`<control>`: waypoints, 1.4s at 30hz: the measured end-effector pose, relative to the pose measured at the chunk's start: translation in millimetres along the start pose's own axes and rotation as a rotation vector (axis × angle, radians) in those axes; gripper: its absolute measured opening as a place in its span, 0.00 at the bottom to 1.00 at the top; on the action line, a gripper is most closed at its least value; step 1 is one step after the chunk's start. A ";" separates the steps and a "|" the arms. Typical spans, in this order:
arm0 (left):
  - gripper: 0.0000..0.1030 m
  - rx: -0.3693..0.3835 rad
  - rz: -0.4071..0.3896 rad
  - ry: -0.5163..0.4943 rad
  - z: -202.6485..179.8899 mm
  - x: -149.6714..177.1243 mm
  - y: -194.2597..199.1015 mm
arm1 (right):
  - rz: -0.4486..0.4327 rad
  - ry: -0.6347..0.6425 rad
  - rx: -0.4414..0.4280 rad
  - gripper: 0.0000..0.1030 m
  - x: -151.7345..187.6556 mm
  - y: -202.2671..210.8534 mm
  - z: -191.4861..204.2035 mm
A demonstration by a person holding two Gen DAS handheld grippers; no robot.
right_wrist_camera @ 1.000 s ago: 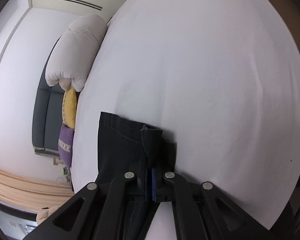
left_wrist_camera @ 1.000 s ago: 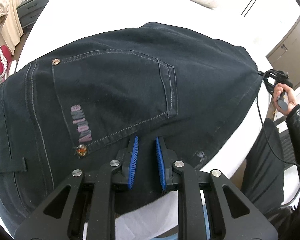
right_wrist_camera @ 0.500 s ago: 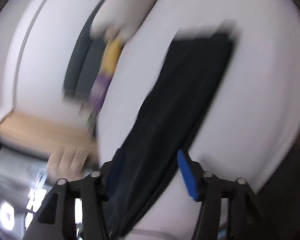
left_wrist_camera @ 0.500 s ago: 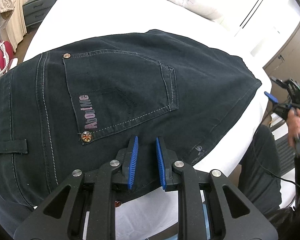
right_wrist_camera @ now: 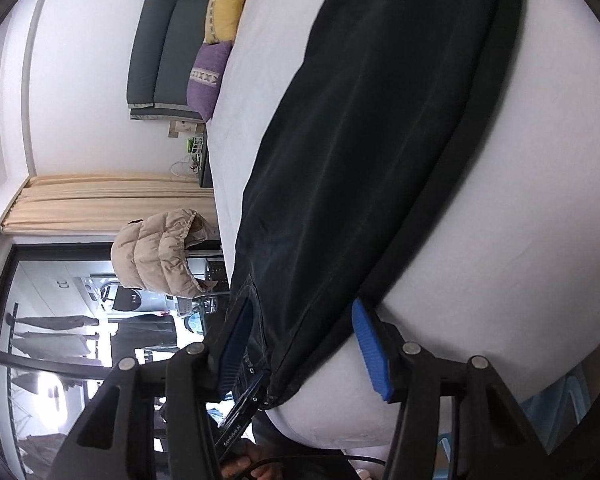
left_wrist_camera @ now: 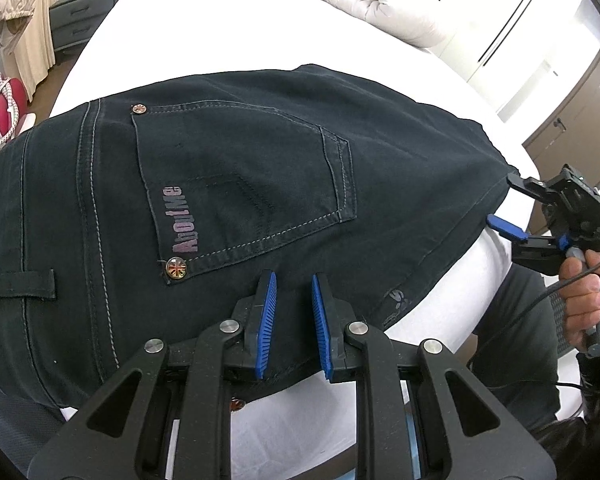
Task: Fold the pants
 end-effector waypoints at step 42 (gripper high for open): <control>0.18 0.023 -0.009 0.023 -11.7 -33.1 9.4 | -0.230 0.084 0.056 0.09 -77.7 84.5 8.2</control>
Point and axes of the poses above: each gripper's, at about its wrist camera, not at the fingertips, and y roughly against the way its jaws point, z to its left, x to its underside, the point moved 5 cm from there along -y, roughly the way its jaws point, and after that the axes turned 2 degrees about -z, right-handed, at the moved point
